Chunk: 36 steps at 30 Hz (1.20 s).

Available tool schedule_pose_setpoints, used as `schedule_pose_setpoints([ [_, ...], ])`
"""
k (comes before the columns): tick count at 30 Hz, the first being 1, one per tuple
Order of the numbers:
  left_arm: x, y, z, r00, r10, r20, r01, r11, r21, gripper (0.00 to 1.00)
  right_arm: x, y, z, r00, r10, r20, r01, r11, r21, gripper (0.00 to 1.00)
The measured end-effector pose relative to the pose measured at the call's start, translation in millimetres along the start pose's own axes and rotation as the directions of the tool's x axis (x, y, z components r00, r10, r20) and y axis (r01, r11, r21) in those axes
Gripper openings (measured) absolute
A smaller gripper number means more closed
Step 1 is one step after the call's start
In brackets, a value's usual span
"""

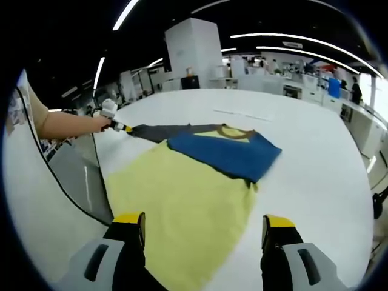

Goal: Fold the garment on the visible template until the final outline fits inside the template.

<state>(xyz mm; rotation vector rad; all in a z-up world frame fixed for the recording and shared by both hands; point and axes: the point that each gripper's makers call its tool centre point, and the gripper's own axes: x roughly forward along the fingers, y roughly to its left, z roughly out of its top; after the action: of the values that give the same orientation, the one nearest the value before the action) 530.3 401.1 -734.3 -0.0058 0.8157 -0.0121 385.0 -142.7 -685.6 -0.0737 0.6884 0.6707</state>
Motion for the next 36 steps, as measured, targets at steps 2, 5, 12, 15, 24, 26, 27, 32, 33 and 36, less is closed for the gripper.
schedule_pose_setpoints([
  [2,-0.7,1.8,4.4,1.0,0.003,0.005,-0.003,1.0,0.006,0.01,-0.8,-0.4,1.0,1.0,-0.001,0.008,0.001,1.0,-0.003,0.77],
  [5,4.1,11.3,15.5,1.0,0.002,0.021,-0.002,1.0,0.006,0.0,-1.4,-0.9,0.7,1.0,-0.001,0.011,0.001,1.0,-0.004,0.77],
  [12,11.1,19.3,33.7,0.999,-0.002,0.041,0.001,0.999,0.034,0.0,-1.2,-2.6,-3.1,1.0,0.002,0.008,-0.002,1.0,0.0,0.78],
  [15,12.2,18.8,39.7,0.999,-0.008,0.05,0.005,0.999,0.051,0.01,-0.9,-2.1,-3.3,1.0,0.004,0.011,-0.004,1.0,0.001,0.78],
  [24,7.0,5.2,56.9,0.997,-0.034,0.074,0.029,0.997,0.07,0.01,-3.7,-3.2,-8.2,1.0,0.006,0.007,-0.006,1.0,0.001,0.79],
  [26,5.6,0.2,58.9,0.996,-0.042,0.073,0.036,0.996,0.083,0.01,-4.2,-3.4,-9.3,1.0,0.005,0.006,-0.005,1.0,0.001,0.79],
  [27,4.8,-2.2,60.1,0.996,-0.046,0.072,0.039,0.995,0.09,0.01,-4.5,-3.3,-9.8,1.0,0.005,0.005,-0.005,1.0,0.001,0.79],
  [32,1.3,-17.9,68.9,0.995,-0.075,0.065,0.065,0.988,0.137,0.01,-6.0,-1.6,-11.5,1.0,0.01,0.004,-0.01,1.0,-0.001,0.79],
  [33,0.5,-23.1,71.1,0.994,-0.088,0.06,0.078,0.985,0.151,0.01,-6.2,-1.3,-12.0,1.0,0.012,0.003,-0.012,1.0,-0.001,0.79],
  [36,-2.0,-37.4,74.2,0.992,-0.121,0.041,0.111,0.975,0.192,0.01,-7.0,-0.7,-13.2,1.0,0.013,0.003,-0.013,1.0,-0.002,0.79],
])
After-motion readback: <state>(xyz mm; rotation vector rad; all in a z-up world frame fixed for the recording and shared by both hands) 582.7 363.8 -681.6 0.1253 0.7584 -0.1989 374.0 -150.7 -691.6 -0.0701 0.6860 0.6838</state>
